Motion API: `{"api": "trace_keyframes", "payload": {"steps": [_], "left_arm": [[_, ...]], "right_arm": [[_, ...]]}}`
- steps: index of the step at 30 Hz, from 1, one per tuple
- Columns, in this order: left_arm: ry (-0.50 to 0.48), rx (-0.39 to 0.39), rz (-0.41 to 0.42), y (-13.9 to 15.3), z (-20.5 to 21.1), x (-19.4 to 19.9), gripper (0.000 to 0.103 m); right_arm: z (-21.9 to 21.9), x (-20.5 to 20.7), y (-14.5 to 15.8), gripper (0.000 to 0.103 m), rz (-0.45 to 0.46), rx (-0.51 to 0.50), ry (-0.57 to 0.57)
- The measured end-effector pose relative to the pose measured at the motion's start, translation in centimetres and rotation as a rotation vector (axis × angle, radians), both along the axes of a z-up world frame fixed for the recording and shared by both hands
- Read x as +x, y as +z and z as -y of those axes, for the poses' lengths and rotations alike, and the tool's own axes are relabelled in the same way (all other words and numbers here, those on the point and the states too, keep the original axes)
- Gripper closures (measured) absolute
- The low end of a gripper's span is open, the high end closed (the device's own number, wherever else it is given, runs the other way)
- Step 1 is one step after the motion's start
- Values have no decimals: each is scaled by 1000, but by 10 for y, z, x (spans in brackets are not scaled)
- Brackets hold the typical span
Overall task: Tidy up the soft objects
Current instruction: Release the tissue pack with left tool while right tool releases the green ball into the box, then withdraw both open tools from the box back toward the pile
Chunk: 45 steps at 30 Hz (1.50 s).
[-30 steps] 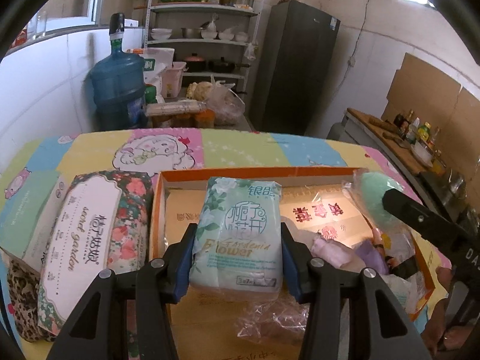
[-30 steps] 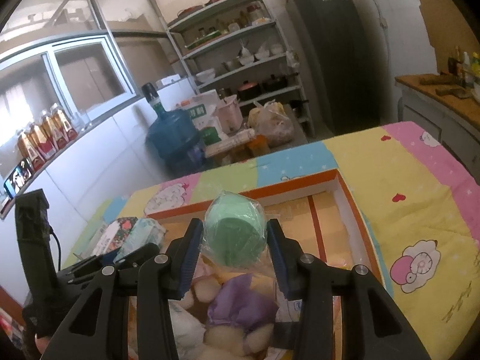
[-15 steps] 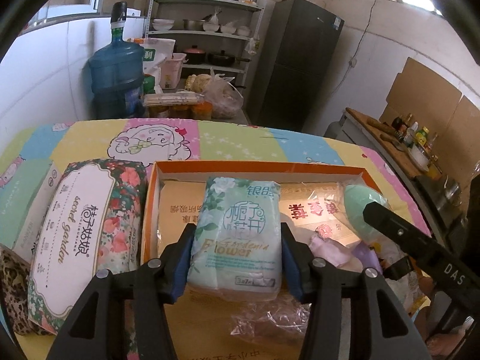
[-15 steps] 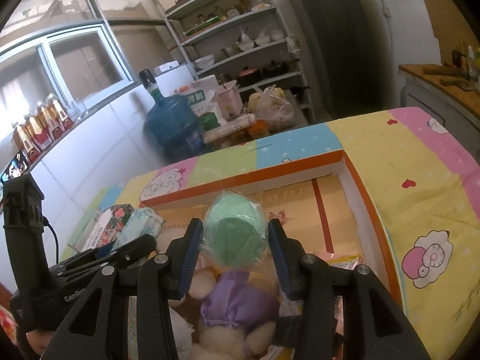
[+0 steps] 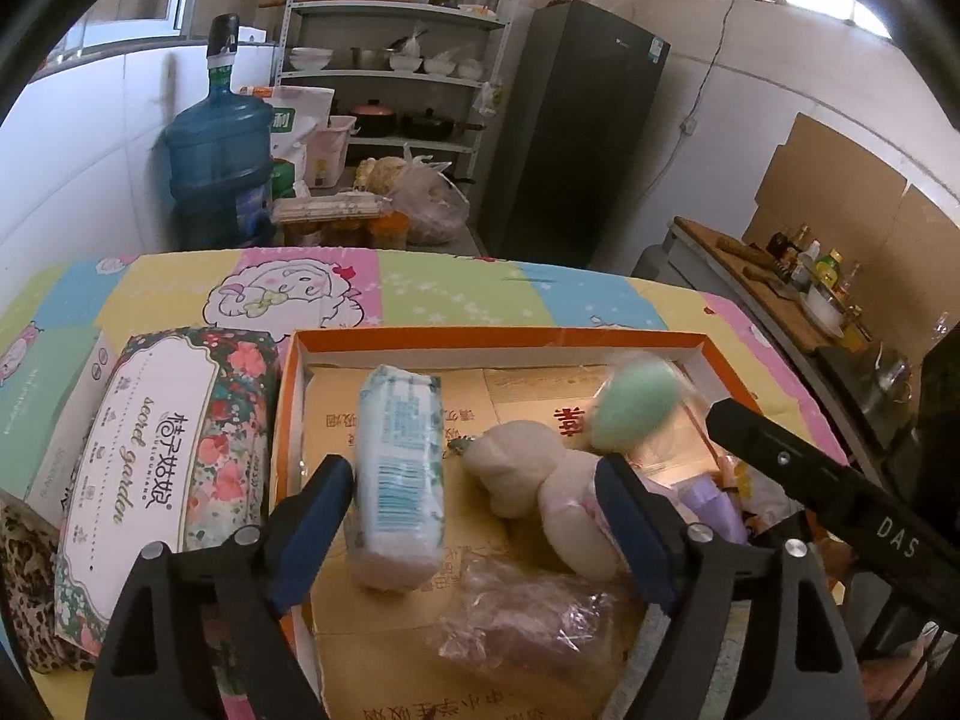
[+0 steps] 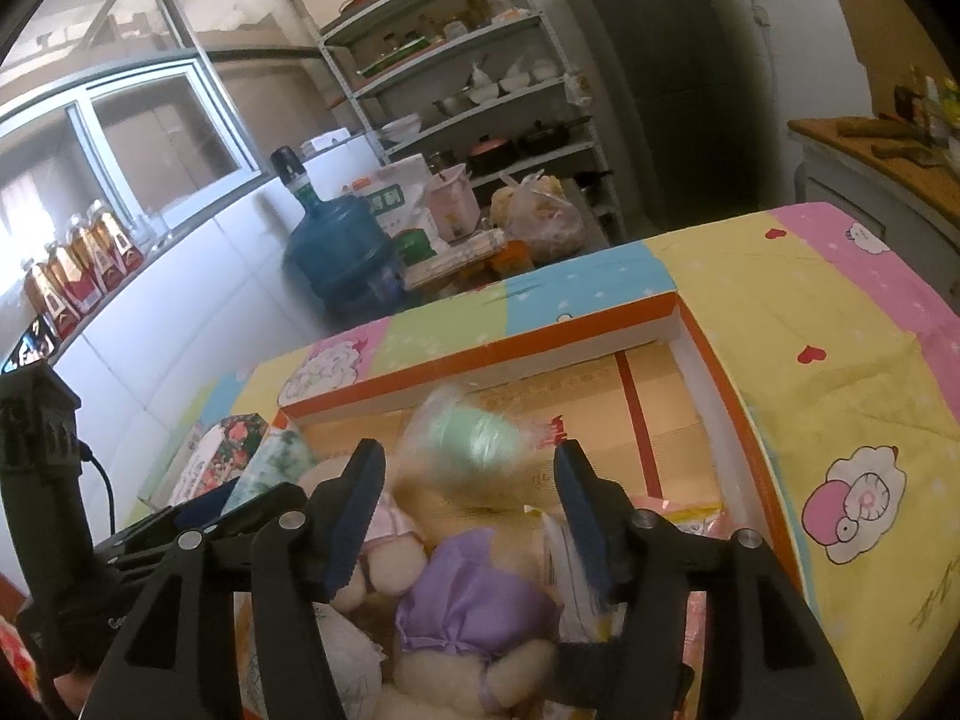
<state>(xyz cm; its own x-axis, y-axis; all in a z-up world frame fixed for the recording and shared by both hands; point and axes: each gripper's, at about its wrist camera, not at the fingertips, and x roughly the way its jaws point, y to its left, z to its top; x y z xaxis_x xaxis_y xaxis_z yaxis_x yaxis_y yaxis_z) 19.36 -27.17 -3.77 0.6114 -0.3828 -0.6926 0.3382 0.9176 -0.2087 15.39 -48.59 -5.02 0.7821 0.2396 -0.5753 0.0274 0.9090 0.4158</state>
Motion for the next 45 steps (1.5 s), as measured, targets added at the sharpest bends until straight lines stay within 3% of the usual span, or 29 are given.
{"api": "trace_keyframes", "payload": {"steps": [14, 23, 45], "left_arm": [[-21, -31, 68, 16, -1, -15, 13], [-60, -22, 177, 29, -5, -35, 13], [-59, -9, 214, 42, -28, -72, 14]], "right_arm": [[1, -18, 12, 31, 31, 1, -29], [0, -38, 23, 29, 61, -9, -76], [-26, -88, 47, 28, 135, -90, -155]]}}
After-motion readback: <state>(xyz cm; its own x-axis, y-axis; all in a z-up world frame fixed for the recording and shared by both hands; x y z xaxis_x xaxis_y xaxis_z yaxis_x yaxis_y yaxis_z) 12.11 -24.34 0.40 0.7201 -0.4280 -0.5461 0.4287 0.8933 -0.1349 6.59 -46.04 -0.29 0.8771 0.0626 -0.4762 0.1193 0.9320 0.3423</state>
